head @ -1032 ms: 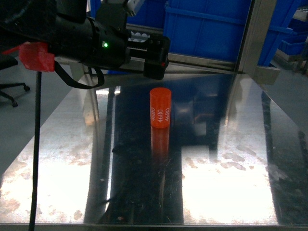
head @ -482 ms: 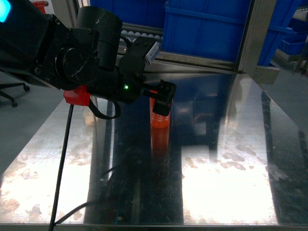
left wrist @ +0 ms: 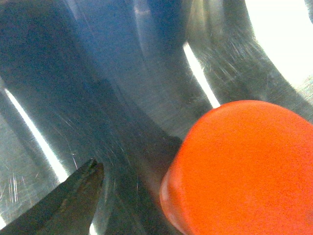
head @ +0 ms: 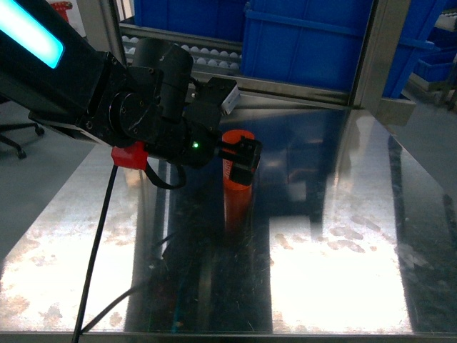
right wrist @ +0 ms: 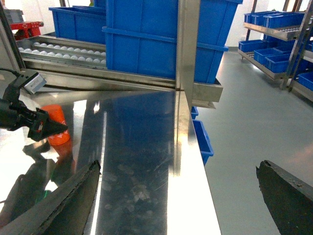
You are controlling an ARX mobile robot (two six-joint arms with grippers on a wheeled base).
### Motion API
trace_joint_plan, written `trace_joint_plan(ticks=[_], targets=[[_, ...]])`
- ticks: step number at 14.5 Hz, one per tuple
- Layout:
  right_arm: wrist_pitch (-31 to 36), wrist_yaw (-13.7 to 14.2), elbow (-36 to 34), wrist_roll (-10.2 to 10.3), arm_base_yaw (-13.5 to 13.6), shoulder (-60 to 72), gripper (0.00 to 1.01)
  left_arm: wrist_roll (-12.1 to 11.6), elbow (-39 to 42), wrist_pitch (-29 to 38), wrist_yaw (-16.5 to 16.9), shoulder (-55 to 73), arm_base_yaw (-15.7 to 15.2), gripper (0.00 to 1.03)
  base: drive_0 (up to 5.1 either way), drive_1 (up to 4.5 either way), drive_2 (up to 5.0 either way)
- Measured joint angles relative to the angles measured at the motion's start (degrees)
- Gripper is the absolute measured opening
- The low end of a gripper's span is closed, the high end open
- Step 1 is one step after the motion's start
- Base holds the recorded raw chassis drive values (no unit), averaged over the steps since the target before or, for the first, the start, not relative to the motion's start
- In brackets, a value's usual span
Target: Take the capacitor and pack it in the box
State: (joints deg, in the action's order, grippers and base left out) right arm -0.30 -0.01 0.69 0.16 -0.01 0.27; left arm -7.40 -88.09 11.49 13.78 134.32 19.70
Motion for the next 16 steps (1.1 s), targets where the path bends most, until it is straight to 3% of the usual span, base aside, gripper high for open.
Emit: trace_joint_plan(ticks=[4,7,10,11,13,16], targets=[[0.0,0.0,0.0,0.0,0.0,0.0,0.98,0.1,-0.3,-0.9,0.0,-0.1,0.2,0.48,0.0,0.0,0.0],[0.0,0.0,0.0,0.0,0.0,0.0,0.98,2.6,4.0,2.1,-2.7,-5.9,-1.0,0.46,0.0,0.0,0.0],[0.0,0.0,0.0,0.0,0.0,0.0,0.98,5.4,14.0,10.5,-7.5,-21.9,-5.0,0.45,0.0,0.0,0.0],[0.0,0.0,0.0,0.0,0.0,0.0,0.98,4.9,20.4,15.9,-11.1,-29.1,-6.8,0.45,0.0,0.0,0.0],[0.0,0.0,0.0,0.0,0.0,0.0,0.98,3.9,32.3,22.1,-13.9,-39.5,-8.5,0.45,0.0,0.0,0.0],[0.0,0.0,0.0,0.0,0.0,0.0,0.98,5.2,46.9,22.3,-17.2,-56.3,-10.9,0.45,0.0,0.0,0.0]])
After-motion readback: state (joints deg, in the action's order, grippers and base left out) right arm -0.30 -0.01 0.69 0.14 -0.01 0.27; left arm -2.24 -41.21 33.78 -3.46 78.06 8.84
